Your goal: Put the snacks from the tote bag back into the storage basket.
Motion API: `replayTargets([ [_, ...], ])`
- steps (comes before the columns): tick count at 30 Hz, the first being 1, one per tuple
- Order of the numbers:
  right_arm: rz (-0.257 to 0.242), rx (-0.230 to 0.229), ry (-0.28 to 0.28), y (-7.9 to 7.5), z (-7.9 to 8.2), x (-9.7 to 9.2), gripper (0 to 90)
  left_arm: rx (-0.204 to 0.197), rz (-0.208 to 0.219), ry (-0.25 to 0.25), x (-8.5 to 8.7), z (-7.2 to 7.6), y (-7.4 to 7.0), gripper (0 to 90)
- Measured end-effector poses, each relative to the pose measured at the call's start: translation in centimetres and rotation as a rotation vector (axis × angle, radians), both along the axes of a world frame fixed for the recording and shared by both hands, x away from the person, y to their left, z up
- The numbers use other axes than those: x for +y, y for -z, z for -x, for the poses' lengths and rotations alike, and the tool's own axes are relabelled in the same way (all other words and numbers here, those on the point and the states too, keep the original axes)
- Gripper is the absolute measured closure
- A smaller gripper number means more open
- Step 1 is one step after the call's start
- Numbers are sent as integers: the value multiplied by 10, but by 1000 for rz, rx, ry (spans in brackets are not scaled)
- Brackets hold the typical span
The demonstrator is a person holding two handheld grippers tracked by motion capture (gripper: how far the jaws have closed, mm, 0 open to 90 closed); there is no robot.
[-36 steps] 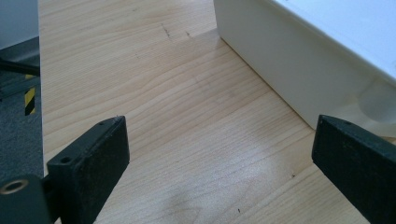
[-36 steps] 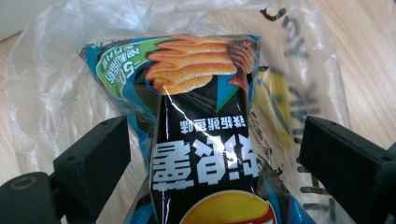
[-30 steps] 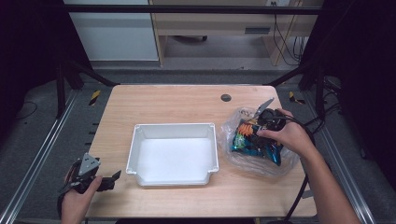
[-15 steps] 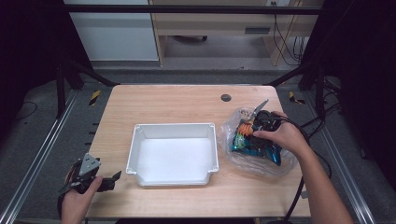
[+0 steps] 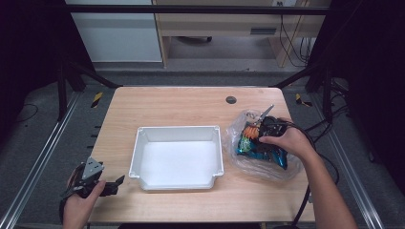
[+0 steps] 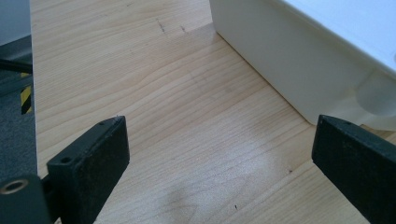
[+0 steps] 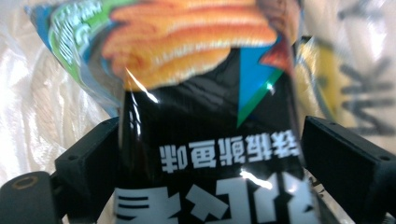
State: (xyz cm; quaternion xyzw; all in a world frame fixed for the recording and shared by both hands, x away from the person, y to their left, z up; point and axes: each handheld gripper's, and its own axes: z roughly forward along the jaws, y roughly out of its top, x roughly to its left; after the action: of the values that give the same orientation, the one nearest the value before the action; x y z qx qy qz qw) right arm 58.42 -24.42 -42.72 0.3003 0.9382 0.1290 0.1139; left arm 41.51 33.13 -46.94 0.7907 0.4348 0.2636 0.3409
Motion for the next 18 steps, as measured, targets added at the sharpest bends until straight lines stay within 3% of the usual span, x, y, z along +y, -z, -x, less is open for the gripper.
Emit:
replayTargets([
  [8,9,-1,-5,7,1,-3,90,1,-4,0,0,0,0,38],
  [18,14,14,-30,6,4,-4,264,6,-9,1,0,0,1,38],
])
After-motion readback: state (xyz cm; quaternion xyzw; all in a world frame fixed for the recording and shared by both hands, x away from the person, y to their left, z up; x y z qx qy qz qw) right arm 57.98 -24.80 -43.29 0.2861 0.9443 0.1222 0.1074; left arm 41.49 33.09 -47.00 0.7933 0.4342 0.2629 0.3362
